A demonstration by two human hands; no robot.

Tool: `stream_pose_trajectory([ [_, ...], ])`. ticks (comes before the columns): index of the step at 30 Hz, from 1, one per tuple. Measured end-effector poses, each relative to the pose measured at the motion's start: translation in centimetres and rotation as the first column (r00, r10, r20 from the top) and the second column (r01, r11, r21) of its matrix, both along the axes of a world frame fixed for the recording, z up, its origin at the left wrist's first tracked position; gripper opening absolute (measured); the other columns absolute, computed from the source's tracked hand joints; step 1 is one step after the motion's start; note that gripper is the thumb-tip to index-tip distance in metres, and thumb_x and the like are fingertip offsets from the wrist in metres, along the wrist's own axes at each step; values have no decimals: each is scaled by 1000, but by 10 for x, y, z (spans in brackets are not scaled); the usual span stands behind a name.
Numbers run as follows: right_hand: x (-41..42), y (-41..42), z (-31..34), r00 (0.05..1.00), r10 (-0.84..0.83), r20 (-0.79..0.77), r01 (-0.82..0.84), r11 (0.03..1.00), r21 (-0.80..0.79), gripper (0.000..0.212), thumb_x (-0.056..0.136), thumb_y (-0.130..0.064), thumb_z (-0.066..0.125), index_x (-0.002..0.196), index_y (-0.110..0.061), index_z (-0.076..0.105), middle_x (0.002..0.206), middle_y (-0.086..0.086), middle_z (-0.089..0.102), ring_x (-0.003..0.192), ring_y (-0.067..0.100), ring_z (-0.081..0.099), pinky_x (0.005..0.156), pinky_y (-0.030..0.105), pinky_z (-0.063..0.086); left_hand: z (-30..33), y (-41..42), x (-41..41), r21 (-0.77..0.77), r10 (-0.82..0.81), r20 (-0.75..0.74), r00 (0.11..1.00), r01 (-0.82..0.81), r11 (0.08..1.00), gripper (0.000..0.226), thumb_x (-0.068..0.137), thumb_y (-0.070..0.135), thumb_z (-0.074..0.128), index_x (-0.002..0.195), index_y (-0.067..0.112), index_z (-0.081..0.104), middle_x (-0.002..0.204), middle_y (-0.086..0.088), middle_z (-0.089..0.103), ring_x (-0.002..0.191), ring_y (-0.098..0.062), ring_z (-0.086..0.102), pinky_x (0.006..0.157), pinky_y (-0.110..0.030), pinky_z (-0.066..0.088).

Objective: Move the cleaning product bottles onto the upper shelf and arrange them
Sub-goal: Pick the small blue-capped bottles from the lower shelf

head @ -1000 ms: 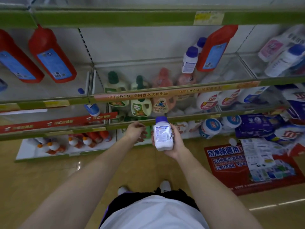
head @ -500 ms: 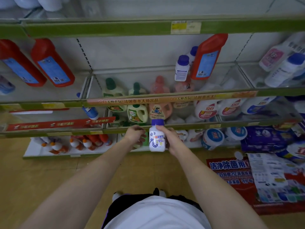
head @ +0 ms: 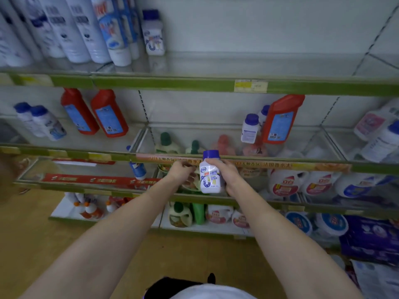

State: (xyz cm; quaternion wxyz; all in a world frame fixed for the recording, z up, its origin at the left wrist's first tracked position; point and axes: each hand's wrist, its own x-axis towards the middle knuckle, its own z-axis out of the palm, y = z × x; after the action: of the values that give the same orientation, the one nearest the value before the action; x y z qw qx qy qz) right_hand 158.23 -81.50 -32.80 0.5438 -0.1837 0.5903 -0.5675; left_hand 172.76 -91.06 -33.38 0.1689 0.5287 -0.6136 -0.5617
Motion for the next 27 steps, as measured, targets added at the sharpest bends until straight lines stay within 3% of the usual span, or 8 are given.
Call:
stream_pose_trajectory([
  [4,-1,-33,65,998,28,-60,-37,989,-140,55,71,-23,80,118,2,65,80,14,71,61,27,69,57,34,57,58,-30,-3,-164,8,-66,998,-19,986,11,101,9,55,94,3,62,73,-10,68,64,-23,63,60,-31,52],
  [7,0,-59,117,992,43,-116,-72,962,-262,39,78,-20,75,111,-4,66,82,13,69,59,23,67,56,31,57,108,-52,0,-277,46,-127,991,-80,957,17,100,12,56,95,-1,65,74,-12,69,62,-21,61,59,-30,50],
  [10,3,-84,164,986,13,-165,-74,926,-369,35,68,-25,77,100,-12,69,83,12,71,69,28,67,71,43,57,155,-69,3,-379,49,-183,982,-116,918,19,101,11,55,100,-5,65,76,-12,68,62,-19,61,59,-28,50],
  [13,8,-108,205,975,-19,-222,-85,889,-450,47,63,-28,79,105,-10,71,92,15,73,80,30,69,81,51,58,195,-85,5,-452,65,-224,972,-163,877,17,98,8,56,98,-6,66,74,-12,67,59,-19,61,57,-28,50],
  [17,17,-133,250,957,-51,-285,-109,849,-516,26,80,-18,76,104,-10,69,87,9,71,71,24,70,64,34,59,237,-108,15,-496,87,-274,958,-218,841,10,94,5,58,91,-1,66,79,-19,70,66,-26,64,69,-41,56],
  [20,23,-154,271,948,-90,-306,-93,840,-534,32,82,-16,76,111,-6,66,85,4,70,62,17,68,47,22,49,262,-127,25,-519,95,-273,957,-230,824,10,97,6,56,96,2,65,83,-18,70,72,-26,64,74,-42,57],
  [27,30,-206,266,924,-178,-340,-22,859,-511,48,81,-18,80,120,-13,53,107,10,66,68,17,71,50,25,52,274,-183,53,-566,94,-256,962,-228,792,10,96,6,56,93,6,66,86,-18,70,74,-26,64,74,-42,58],
])
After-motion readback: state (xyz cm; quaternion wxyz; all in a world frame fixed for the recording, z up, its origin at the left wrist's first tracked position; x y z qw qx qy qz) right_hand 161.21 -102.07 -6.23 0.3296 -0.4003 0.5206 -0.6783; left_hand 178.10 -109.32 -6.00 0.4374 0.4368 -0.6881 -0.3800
